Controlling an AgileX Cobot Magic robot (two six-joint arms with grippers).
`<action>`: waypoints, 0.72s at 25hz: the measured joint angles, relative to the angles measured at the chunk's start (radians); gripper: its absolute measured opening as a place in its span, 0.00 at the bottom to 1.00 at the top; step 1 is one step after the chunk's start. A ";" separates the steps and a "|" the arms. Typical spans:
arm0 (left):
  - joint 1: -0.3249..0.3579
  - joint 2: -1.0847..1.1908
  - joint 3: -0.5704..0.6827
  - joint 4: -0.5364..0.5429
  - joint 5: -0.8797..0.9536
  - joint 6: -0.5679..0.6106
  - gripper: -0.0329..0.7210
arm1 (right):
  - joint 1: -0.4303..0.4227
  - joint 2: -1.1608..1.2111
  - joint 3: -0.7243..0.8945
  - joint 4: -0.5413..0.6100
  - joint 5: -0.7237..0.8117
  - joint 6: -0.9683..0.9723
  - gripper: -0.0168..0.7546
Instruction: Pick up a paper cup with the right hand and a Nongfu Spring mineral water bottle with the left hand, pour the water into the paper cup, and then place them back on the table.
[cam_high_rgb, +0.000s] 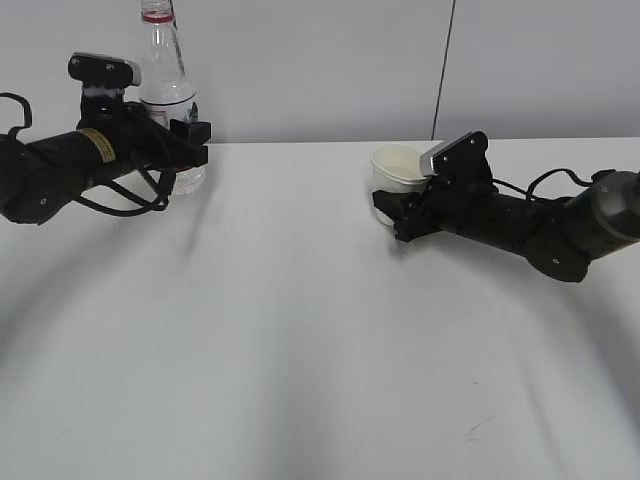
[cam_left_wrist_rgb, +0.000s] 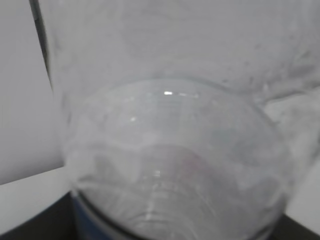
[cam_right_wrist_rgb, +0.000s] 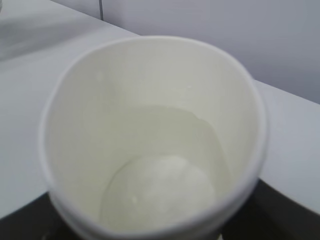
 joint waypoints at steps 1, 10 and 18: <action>0.000 0.000 0.000 0.000 0.000 0.000 0.56 | 0.000 0.000 0.000 0.000 0.000 0.000 0.62; 0.000 0.000 0.000 0.000 0.000 0.000 0.56 | 0.000 0.007 0.000 0.006 0.003 0.000 0.62; 0.000 0.000 0.000 0.000 0.000 0.000 0.56 | 0.000 0.007 0.000 0.008 0.003 -0.002 0.69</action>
